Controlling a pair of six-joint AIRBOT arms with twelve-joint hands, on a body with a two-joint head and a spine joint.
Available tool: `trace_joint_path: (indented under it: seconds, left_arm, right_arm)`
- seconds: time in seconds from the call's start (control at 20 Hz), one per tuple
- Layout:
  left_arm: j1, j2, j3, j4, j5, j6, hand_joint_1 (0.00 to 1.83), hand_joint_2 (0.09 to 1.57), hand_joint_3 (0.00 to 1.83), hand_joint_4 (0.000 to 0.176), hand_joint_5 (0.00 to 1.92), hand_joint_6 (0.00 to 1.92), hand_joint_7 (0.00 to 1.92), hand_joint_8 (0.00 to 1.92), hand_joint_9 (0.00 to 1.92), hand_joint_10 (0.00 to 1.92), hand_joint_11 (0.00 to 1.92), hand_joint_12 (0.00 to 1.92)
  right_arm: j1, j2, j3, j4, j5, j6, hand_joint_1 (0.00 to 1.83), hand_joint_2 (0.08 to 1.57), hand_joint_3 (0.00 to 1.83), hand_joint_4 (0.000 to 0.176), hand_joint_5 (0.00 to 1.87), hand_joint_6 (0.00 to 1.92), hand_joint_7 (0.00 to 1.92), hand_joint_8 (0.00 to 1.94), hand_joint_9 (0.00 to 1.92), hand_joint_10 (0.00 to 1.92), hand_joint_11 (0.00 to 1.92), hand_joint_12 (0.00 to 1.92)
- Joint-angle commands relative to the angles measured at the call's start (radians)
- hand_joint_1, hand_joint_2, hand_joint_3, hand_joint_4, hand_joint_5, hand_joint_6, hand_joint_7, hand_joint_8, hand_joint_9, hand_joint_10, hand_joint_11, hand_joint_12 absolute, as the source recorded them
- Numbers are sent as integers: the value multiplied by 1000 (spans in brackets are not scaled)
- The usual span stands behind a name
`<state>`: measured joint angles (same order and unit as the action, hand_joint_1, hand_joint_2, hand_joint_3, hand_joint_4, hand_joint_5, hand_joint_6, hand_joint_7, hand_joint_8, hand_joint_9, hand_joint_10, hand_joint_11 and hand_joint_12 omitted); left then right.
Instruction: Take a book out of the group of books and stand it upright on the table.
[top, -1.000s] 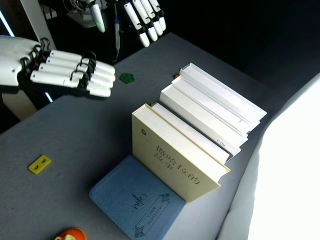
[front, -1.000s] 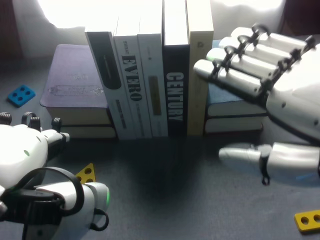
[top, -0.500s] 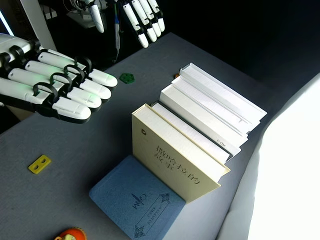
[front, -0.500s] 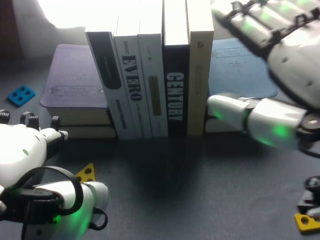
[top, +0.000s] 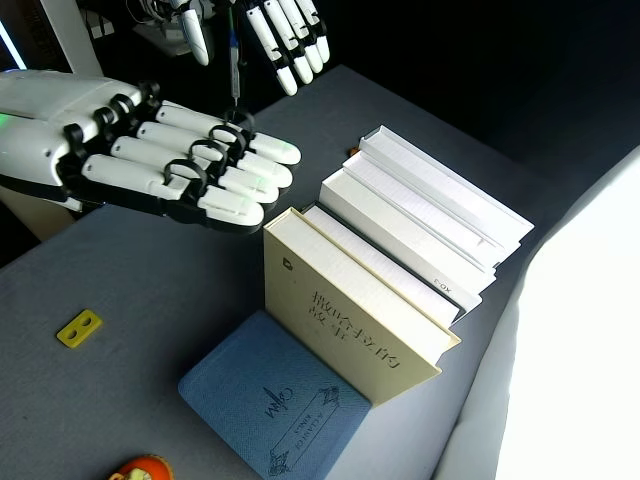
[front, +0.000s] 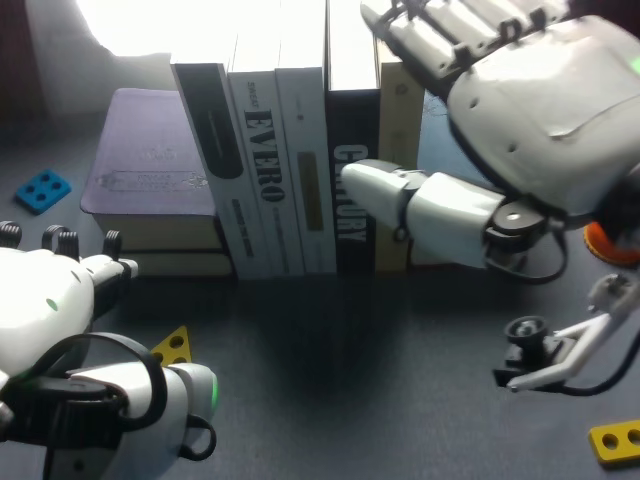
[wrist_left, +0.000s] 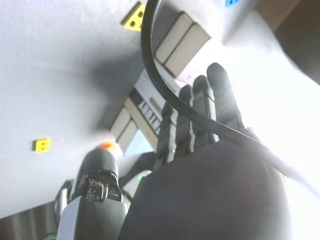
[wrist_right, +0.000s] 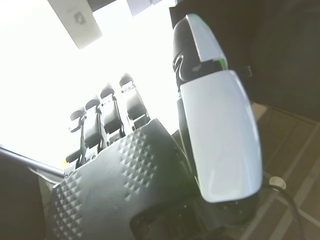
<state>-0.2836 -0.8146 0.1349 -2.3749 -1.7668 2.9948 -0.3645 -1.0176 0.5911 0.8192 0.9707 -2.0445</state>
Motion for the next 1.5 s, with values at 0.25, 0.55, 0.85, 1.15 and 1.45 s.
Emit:
trace_joint_path:
  seconds: [0.25,0.55,0.85,1.15,1.45]
  left_arm:
    - [-9,1,-2,85,4,4,0,1301,1,55,90,2,102,4,86,2,0,422]
    - [-9,1,-2,85,3,4,0,1301,0,56,76,7,97,9,80,7,0,363]
    - [-9,1,-2,85,3,4,0,1296,0,61,77,3,80,5,93,6,0,410]
    - [-8,1,-2,85,3,4,0,1303,0,54,95,9,106,4,83,5,0,400]
    - [-8,1,-1,85,3,4,0,1305,1,62,103,4,111,2,74,2,0,317]
  right_arm:
    - [17,-51,36,-91,132,-5,0,1171,0,17,227,87,0,0,0,0,0,0]
    - [8,-91,75,-90,144,-5,0,1187,3,23,358,136,0,0,0,0,0,0]
    - [-15,-123,110,-90,132,-13,0,1202,9,22,338,123,8,3,0,0,0,0]
    - [-36,-127,112,-91,124,-17,0,1194,3,6,398,142,20,6,0,0,0,0]
    - [-52,-114,81,-106,126,-52,0,1192,2,2,458,163,28,8,0,0,0,0]
